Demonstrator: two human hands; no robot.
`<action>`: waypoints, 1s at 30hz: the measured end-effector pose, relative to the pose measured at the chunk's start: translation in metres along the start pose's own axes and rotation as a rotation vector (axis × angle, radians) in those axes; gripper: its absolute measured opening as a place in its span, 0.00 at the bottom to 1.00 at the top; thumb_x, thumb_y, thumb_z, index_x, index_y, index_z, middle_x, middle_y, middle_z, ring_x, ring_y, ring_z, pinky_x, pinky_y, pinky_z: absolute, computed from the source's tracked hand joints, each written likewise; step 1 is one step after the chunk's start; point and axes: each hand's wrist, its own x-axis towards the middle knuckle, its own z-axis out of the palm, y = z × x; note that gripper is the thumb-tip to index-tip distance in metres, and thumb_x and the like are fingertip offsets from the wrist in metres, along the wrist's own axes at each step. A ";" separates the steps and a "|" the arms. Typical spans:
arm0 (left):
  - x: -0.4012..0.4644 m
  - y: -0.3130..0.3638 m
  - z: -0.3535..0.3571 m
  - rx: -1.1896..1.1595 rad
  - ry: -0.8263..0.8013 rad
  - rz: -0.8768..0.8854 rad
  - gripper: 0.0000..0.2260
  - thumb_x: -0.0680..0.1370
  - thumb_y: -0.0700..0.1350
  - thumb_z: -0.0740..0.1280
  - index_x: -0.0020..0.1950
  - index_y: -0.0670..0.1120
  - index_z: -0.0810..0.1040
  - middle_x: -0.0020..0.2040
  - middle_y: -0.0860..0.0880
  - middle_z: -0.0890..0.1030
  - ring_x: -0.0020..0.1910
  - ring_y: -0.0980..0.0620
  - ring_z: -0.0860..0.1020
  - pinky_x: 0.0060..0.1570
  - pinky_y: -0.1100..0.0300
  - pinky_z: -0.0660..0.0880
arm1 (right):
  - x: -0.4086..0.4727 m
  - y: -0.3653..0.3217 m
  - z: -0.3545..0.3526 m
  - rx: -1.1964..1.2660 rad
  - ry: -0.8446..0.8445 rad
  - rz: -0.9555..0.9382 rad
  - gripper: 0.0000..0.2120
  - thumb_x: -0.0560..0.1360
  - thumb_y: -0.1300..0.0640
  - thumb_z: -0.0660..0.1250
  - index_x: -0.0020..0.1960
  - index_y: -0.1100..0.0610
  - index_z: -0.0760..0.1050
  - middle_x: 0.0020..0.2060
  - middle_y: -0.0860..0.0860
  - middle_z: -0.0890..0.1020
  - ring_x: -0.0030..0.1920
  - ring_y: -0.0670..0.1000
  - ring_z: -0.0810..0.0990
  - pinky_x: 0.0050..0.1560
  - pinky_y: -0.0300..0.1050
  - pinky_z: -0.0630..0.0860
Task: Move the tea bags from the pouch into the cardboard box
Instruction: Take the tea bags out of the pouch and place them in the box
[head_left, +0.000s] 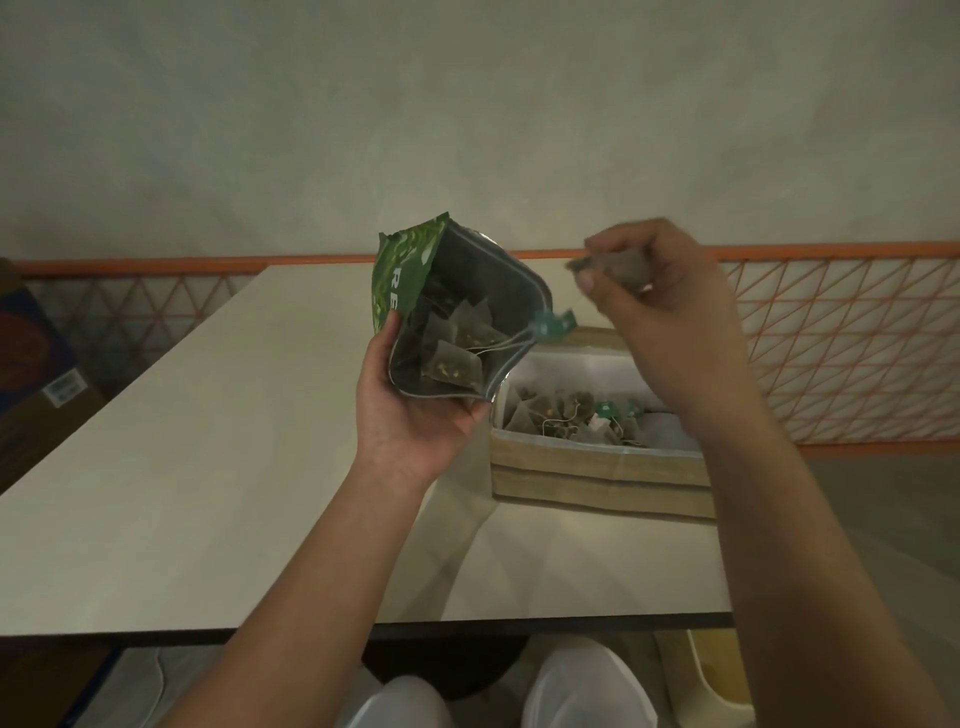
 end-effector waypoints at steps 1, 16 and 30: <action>0.000 0.000 0.000 -0.002 -0.004 -0.002 0.26 0.78 0.62 0.64 0.72 0.50 0.78 0.72 0.41 0.77 0.72 0.39 0.74 0.68 0.50 0.72 | -0.002 0.007 0.001 -0.044 -0.040 0.042 0.09 0.75 0.61 0.71 0.53 0.52 0.77 0.46 0.49 0.83 0.50 0.49 0.81 0.50 0.47 0.80; -0.002 -0.001 0.001 -0.091 -0.079 -0.030 0.25 0.80 0.60 0.64 0.72 0.48 0.77 0.71 0.38 0.77 0.70 0.36 0.75 0.59 0.47 0.81 | -0.027 0.055 0.011 -0.450 -0.354 0.385 0.04 0.78 0.55 0.66 0.49 0.46 0.77 0.42 0.43 0.79 0.42 0.42 0.78 0.33 0.29 0.68; -0.008 -0.002 0.005 -0.003 -0.037 -0.009 0.25 0.78 0.61 0.64 0.65 0.45 0.83 0.65 0.42 0.81 0.60 0.44 0.82 0.57 0.54 0.79 | -0.038 0.020 0.073 -0.728 -0.071 -0.213 0.11 0.70 0.50 0.73 0.51 0.51 0.83 0.45 0.51 0.75 0.50 0.54 0.72 0.48 0.49 0.73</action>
